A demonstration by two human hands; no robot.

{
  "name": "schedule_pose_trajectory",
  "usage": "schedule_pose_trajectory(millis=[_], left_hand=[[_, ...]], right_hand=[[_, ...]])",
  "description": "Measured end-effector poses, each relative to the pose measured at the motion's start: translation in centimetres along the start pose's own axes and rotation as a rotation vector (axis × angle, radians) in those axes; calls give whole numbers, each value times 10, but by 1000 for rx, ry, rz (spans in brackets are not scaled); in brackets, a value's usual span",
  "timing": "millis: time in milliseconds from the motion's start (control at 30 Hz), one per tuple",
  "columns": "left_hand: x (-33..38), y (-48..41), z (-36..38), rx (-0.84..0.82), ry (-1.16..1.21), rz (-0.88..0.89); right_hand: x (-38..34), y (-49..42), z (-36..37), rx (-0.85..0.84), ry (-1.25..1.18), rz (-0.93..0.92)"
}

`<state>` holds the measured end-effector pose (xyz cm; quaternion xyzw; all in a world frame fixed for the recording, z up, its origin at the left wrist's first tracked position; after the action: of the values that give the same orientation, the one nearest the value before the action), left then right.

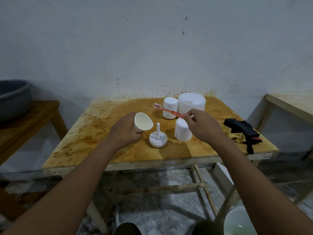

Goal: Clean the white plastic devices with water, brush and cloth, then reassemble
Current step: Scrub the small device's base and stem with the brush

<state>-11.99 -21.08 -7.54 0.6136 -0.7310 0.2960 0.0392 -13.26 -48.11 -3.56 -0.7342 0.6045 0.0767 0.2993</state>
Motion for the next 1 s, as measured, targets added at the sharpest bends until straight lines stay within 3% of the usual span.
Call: schedule_pose_trajectory(millis=[1000], left_hand=[[5,2,7,-75,-174,112]], right_hand=[[0,-2,-4,-12,54,-11]])
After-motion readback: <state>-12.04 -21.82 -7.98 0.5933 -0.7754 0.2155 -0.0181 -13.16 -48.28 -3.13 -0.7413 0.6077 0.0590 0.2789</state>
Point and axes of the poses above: each hand's wrist, its own y-axis away from the middle knuckle, its own z-axis out of the palm, x = y × z, the point moved 2 cm from there along -y, towards the middle knuckle, and after that the axes turned 2 degrees about -z, right-handed, at the moved point
